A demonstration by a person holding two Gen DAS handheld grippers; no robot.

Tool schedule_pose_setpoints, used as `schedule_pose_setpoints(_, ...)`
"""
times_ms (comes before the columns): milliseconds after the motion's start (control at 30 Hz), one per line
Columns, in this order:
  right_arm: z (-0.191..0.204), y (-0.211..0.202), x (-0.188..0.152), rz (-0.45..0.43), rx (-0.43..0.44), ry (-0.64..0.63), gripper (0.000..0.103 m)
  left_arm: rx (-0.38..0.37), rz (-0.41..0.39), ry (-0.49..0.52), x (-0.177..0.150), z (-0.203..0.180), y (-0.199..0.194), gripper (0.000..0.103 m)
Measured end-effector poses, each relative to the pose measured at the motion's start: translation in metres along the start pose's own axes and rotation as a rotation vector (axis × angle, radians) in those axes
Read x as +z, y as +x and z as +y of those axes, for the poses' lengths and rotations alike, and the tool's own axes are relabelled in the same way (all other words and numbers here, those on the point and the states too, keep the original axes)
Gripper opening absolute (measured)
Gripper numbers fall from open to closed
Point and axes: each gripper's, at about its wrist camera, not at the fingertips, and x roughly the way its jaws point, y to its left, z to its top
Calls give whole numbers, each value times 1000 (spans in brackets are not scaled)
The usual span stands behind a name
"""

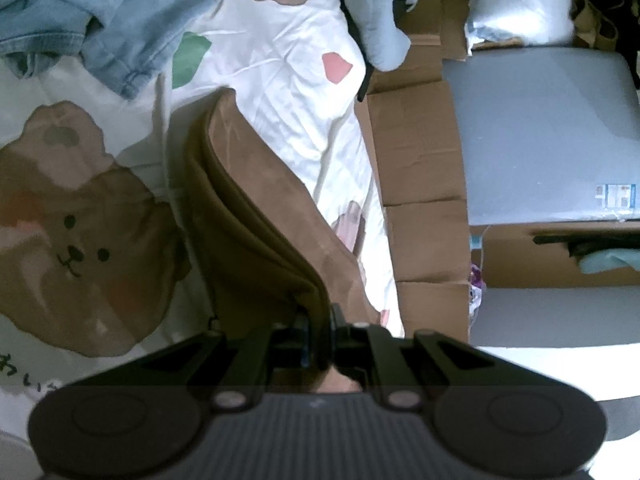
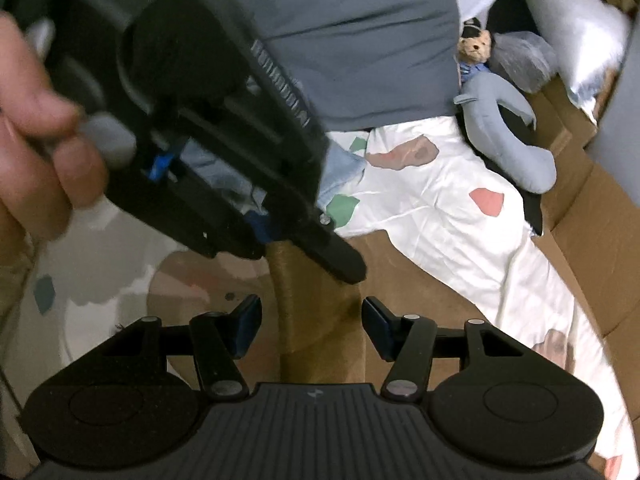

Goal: Fold clothes
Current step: 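Bring the right tool to the left tool and pinch the shirt corner, then lift the pinched brown shirt corner up with both tools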

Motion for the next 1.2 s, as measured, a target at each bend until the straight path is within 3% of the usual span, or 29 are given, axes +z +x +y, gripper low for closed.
schedule_pose_setpoints(100,5,8,2,11,-21,-31,49,-6,-10,-14,-1,0,-4,8)
schedule_pose_setpoints(200,6,13,5,-1,-50,-37,34,-22,-25,-13,-3,-1,-11,8)
schedule_pose_setpoints(267,5,15,6,-7,-63,-35,9,-92,-34,-35,-3,3,-15,11)
schedule_pose_setpoints(333,1,16,6,-11,-60,-19,6,-142,-51,-62,1,10,-22,13)
schedule_pose_setpoints(400,-3,15,5,-17,-51,4,6,-118,-95,-45,8,15,-30,24)
schedule_pose_setpoints(467,-6,13,4,-21,-40,21,6,-86,-129,-34,16,21,-35,60)
schedule_pose_setpoints(500,-8,12,3,-22,-31,30,6,-67,-135,-37,20,24,-34,63)
schedule_pose_setpoints(600,-12,9,1,-27,-9,53,5,-14,-141,-40,33,34,-25,67)
schedule_pose_setpoints(867,-20,4,-4,-40,15,96,5,29,-72,-44,62,61,16,76)
schedule_pose_setpoints(1200,-24,1,-8,-45,46,122,5,63,-25,-66,96,89,70,77)
